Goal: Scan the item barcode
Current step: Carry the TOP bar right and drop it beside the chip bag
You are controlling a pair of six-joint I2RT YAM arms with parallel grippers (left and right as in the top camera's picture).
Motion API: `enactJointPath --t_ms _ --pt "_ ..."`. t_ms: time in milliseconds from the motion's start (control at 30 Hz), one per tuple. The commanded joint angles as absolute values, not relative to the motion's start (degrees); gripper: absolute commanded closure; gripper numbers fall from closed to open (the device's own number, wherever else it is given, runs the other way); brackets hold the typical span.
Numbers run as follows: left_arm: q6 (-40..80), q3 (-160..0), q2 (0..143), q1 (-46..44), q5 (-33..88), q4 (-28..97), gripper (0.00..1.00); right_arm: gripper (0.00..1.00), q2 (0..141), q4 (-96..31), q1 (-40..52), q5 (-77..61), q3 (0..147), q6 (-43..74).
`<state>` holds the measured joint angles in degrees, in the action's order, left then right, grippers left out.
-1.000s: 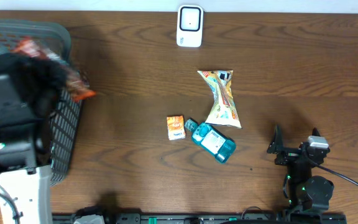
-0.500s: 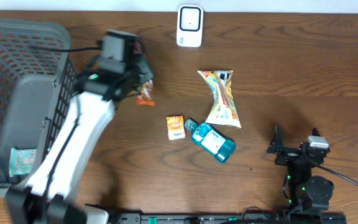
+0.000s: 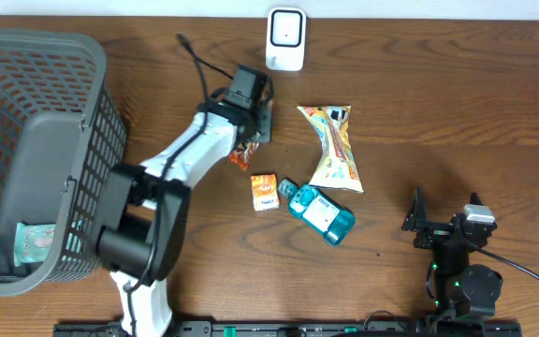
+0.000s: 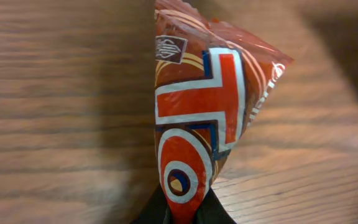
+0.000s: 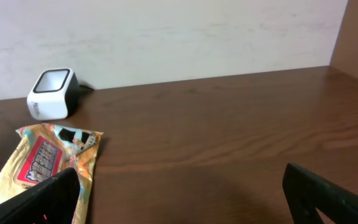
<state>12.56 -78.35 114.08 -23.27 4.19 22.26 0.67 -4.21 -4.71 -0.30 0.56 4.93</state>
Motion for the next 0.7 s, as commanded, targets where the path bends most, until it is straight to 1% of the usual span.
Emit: enactJointPath --t_ms 0,133,300,333,367,400,433,533,667 --pt "1.04 -78.13 116.97 -24.53 9.43 22.20 0.92 0.01 0.32 -4.27 -4.93 -0.56 0.30 4.19" --pt "0.86 -78.13 116.77 -25.50 18.76 21.47 0.91 0.01 0.32 -4.27 -4.93 -0.54 0.30 4.19" --pt "-0.40 -78.24 114.50 -25.87 24.08 23.14 0.83 0.01 0.32 -4.27 -4.93 -0.54 0.30 4.19" --pt "-0.43 -78.24 113.67 -25.87 23.99 23.77 0.72 0.01 0.32 -4.27 -4.93 -0.54 0.30 4.19" --pt "-0.43 -78.24 112.64 -25.80 23.09 24.40 0.58 0.01 0.32 -4.27 -4.93 -0.56 0.30 4.19" --pt "-0.40 -78.24 111.59 -25.67 21.02 24.80 0.18 0.01 0.32 -4.27 -4.93 -0.54 0.30 4.19" --pt "-0.38 -78.24 110.59 -25.56 18.46 25.17 0.02 0.01 0.32 -4.27 -4.93 -0.54 0.30 4.19" --pt "-0.32 -78.26 105.86 -24.91 9.41 26.94 0.01 0.01 0.32 -4.27 -4.93 -0.54 0.30 4.19" --pt "-0.19 -78.39 96.16 -23.66 3.73 29.32 0.00 0.01 0.32 -4.27 -4.93 -0.54 0.30 4.19"
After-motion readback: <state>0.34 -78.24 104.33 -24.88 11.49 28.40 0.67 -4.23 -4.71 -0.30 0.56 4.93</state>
